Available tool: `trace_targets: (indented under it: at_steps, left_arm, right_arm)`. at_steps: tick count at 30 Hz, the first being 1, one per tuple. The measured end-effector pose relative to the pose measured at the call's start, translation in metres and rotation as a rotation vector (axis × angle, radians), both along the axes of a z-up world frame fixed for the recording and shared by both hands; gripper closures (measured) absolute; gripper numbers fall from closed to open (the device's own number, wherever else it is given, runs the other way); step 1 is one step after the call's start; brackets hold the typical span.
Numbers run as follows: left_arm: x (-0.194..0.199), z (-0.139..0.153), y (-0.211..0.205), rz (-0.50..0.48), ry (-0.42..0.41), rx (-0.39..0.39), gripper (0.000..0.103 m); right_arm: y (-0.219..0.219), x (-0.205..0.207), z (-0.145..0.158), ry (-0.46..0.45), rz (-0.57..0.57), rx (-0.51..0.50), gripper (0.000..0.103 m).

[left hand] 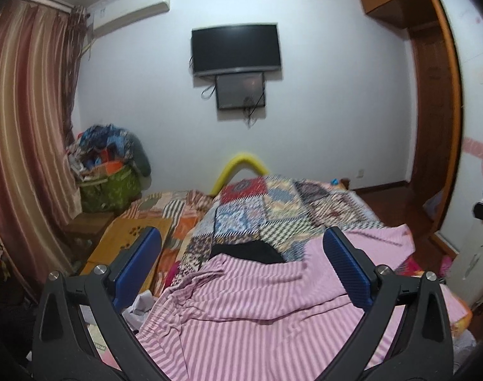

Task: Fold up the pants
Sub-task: 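Lower both grippers onto the striped pants and pinch a hem edge with each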

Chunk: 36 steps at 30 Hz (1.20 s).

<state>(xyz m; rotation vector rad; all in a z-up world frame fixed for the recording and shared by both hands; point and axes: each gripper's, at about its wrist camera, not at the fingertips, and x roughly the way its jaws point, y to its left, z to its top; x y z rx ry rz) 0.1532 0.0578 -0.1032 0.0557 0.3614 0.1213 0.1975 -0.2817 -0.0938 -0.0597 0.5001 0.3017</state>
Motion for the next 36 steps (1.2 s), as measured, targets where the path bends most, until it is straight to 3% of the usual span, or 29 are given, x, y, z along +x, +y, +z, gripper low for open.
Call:
trace_targets:
  at_steps: [6, 10, 14, 18, 22, 28, 33, 36]
  left_arm:
    - [0.071, -0.063, 0.032, 0.026, 0.143, -0.062, 0.0]
    - [0.12, -0.109, 0.05, 0.064, 0.24, -0.058, 0.0]
    - [0.166, -0.154, 0.071, 0.106, 0.32, -0.065, 0.0]
    - [0.209, -0.192, 0.091, 0.062, 0.447, -0.112, 0.0]
    - [0.243, -0.221, 0.102, 0.079, 0.523, -0.076, 0.0]
    - [0.293, -0.264, 0.109, 0.117, 0.672, 0.045, 0.0]
    - [0.315, -0.285, 0.106, 0.108, 0.715, 0.104, 0.0]
    - [0.325, -0.29, 0.104, 0.089, 0.725, 0.099, 0.0]
  right_arm:
    - [-0.028, 0.049, -0.045, 0.09, -0.091, -0.079, 0.0]
    - [-0.043, 0.074, -0.073, 0.159, -0.123, -0.119, 0.0]
    - [-0.055, 0.099, -0.098, 0.243, -0.134, -0.102, 0.0]
    - [-0.067, 0.126, -0.124, 0.314, -0.163, -0.108, 0.0]
    - [-0.077, 0.153, -0.149, 0.363, -0.194, -0.133, 0.0]
    - [-0.089, 0.189, -0.176, 0.426, -0.199, -0.123, 0.002]
    - [-0.087, 0.22, -0.195, 0.451, -0.192, -0.124, 0.002]
    - [-0.085, 0.239, -0.206, 0.465, -0.185, -0.138, 0.009]
